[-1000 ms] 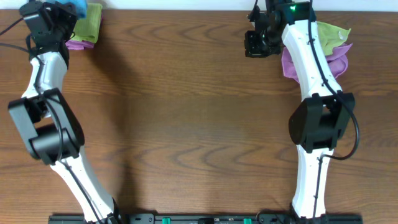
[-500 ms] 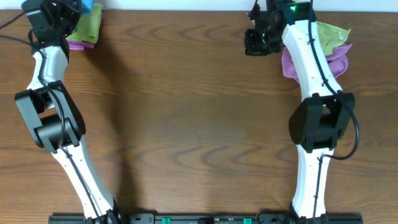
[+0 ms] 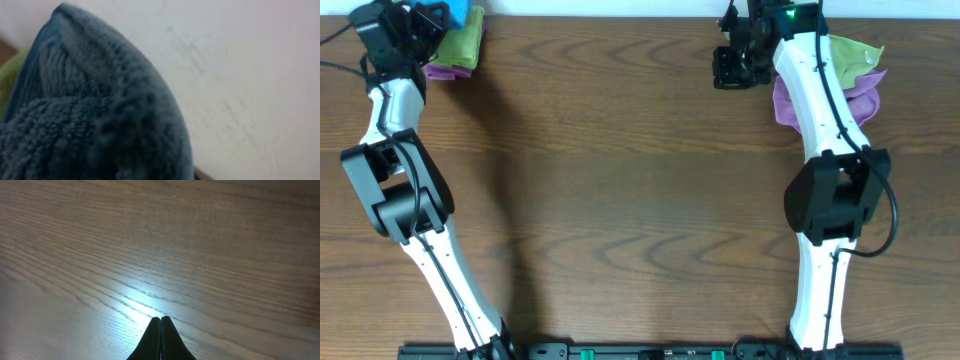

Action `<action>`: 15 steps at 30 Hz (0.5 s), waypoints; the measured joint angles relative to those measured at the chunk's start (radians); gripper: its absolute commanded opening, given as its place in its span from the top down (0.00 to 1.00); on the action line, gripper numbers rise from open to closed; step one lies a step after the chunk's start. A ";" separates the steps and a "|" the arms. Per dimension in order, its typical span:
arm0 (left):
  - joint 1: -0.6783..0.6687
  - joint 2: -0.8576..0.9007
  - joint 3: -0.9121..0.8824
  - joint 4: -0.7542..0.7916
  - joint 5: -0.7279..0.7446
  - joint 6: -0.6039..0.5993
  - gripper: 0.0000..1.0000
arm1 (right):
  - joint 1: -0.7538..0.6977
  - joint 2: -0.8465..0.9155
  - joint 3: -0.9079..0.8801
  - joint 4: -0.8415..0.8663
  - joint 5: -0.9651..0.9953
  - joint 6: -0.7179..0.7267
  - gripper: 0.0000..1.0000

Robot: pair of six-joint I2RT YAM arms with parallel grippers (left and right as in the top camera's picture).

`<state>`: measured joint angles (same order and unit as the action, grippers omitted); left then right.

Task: Fold the cloth
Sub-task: 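Lower the blue square onto the stack and open the left gripper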

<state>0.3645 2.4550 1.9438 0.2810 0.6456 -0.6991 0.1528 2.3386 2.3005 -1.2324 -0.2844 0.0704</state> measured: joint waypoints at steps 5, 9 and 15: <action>0.000 0.014 0.000 -0.047 0.006 0.001 0.93 | 0.000 0.000 0.000 0.000 0.000 0.000 0.98; 0.000 0.014 0.001 -0.109 0.005 0.011 0.45 | 0.000 0.000 0.000 0.009 0.000 0.000 0.99; 0.001 0.014 0.001 -0.129 0.008 0.016 0.05 | 0.000 0.000 0.000 0.013 0.000 0.001 0.98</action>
<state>0.3653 2.4687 1.9446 0.1524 0.6540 -0.6834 0.1528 2.3386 2.3005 -1.2190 -0.2844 0.0711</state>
